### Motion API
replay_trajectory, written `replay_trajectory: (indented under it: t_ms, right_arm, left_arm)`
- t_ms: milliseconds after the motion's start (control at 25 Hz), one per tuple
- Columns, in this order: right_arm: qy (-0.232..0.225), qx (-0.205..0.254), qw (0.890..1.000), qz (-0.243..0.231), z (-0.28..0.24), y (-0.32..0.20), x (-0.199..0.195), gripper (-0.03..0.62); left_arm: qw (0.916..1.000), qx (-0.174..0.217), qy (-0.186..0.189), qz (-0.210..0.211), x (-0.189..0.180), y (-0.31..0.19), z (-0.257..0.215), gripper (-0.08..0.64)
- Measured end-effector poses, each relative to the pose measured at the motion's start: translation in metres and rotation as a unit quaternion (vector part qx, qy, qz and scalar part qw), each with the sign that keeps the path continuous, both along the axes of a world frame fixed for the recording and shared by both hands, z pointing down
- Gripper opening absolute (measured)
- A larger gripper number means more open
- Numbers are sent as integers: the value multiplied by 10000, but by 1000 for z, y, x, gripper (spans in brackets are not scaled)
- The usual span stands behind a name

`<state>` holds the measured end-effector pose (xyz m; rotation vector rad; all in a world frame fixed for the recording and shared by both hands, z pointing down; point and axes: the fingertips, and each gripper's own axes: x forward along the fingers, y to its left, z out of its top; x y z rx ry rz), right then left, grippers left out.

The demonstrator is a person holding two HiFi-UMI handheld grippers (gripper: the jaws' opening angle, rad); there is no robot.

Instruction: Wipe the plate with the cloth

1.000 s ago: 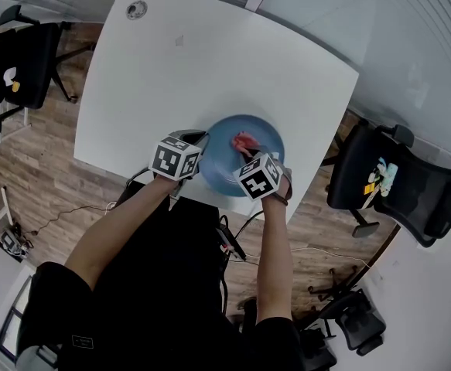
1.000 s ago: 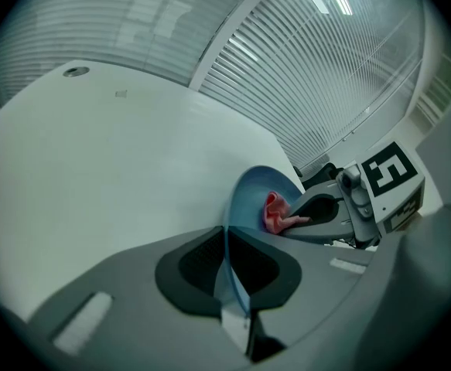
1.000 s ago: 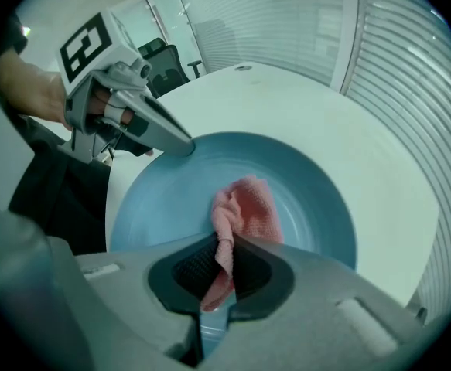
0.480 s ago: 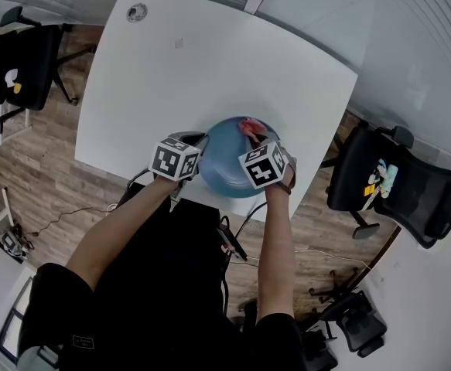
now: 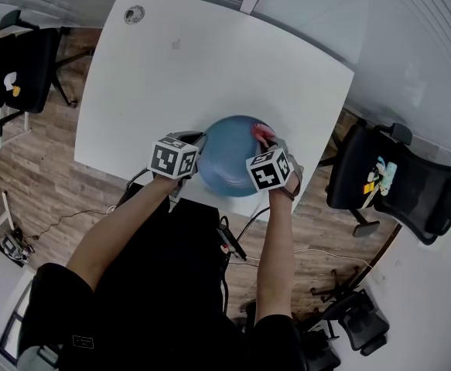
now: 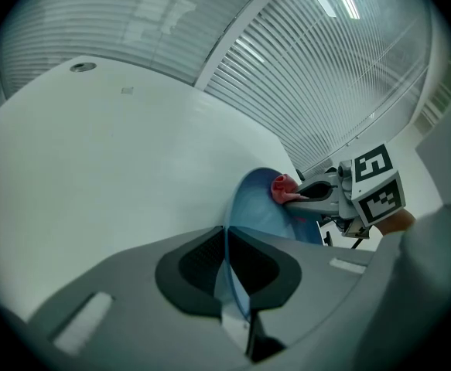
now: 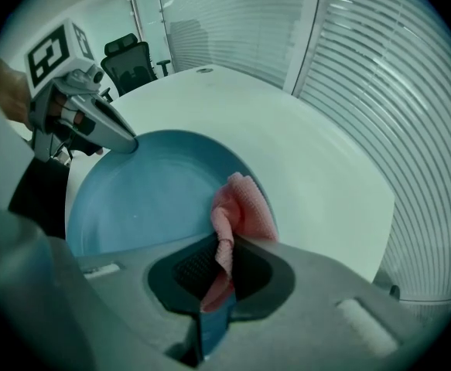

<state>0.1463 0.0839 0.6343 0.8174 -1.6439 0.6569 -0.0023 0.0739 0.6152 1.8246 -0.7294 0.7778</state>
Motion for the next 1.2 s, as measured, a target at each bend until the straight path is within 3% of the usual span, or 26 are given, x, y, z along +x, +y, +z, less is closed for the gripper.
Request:
replay_trajectory:
  t_ms: [1200]
  right_arm:
    - [-145, -98, 9990, 420, -1, 70, -19, 20]
  left_arm:
    - [10000, -4, 23, -69, 0, 0, 0, 18]
